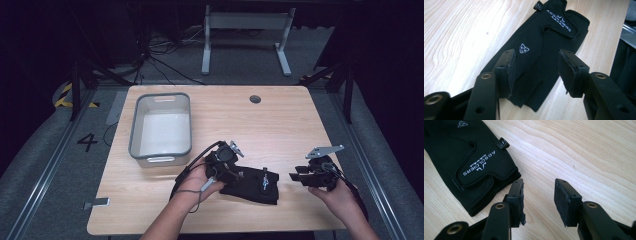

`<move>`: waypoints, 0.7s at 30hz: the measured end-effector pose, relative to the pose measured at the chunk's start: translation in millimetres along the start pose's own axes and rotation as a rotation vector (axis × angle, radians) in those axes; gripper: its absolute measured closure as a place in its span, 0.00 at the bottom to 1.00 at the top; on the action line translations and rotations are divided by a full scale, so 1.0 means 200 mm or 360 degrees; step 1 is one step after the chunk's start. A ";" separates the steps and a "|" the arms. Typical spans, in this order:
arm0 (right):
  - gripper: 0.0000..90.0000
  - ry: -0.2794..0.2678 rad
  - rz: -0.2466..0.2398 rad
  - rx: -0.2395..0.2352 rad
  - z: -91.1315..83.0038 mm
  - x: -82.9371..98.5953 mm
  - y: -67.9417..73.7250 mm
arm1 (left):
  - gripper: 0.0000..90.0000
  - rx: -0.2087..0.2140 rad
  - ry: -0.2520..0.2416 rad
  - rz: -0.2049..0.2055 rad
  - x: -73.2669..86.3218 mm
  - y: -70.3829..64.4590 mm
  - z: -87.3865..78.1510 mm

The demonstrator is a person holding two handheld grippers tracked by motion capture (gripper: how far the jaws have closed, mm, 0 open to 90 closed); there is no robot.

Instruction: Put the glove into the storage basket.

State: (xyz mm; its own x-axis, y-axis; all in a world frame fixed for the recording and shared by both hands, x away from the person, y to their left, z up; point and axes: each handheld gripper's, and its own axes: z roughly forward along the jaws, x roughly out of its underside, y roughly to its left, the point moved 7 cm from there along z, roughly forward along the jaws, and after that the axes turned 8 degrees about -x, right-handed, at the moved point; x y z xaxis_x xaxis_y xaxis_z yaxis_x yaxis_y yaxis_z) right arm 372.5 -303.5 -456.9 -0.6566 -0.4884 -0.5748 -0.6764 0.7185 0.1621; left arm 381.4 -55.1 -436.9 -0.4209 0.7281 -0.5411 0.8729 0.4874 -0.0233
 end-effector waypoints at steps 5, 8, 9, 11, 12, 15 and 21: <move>0.65 -0.0008 0.0015 -0.0004 -0.01 0.02 0.00 | 0.46 -0.0053 0.0045 -0.0032 -0.01 0.02 0.07; 0.65 -0.0002 0.0025 -0.0008 -0.01 0.03 0.00 | 0.54 0.0006 0.0052 -0.0118 -0.02 0.02 0.10; 0.64 -0.0005 0.0029 -0.0009 0.00 0.04 0.00 | 0.53 0.0032 0.0059 -0.0148 -0.02 0.02 0.11; 0.64 -0.0001 0.0034 -0.0014 -0.01 0.05 -0.01 | 0.52 0.0023 0.0055 -0.0136 -0.03 0.02 0.13; 0.64 -0.0003 0.0040 -0.0012 -0.01 0.05 -0.01 | 0.52 0.0030 0.0059 -0.0117 -0.03 0.01 0.14; 0.64 -0.0011 0.0052 -0.0013 -0.02 0.06 -0.01 | 0.52 0.0018 0.0049 -0.0040 -0.04 -0.01 0.16; 0.63 -0.0015 0.0058 -0.0019 -0.01 0.06 -0.01 | 0.39 0.0004 0.0062 0.0112 -0.04 -0.04 0.20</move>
State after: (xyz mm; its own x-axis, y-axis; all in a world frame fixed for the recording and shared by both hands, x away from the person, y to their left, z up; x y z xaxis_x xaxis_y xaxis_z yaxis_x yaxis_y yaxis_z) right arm 365.2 -311.5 -462.3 -0.6778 -0.4573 -0.5757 -0.6560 0.7297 0.1927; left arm 388.0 -83.8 -465.9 -0.3676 0.7789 -0.5081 0.9013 0.4331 0.0119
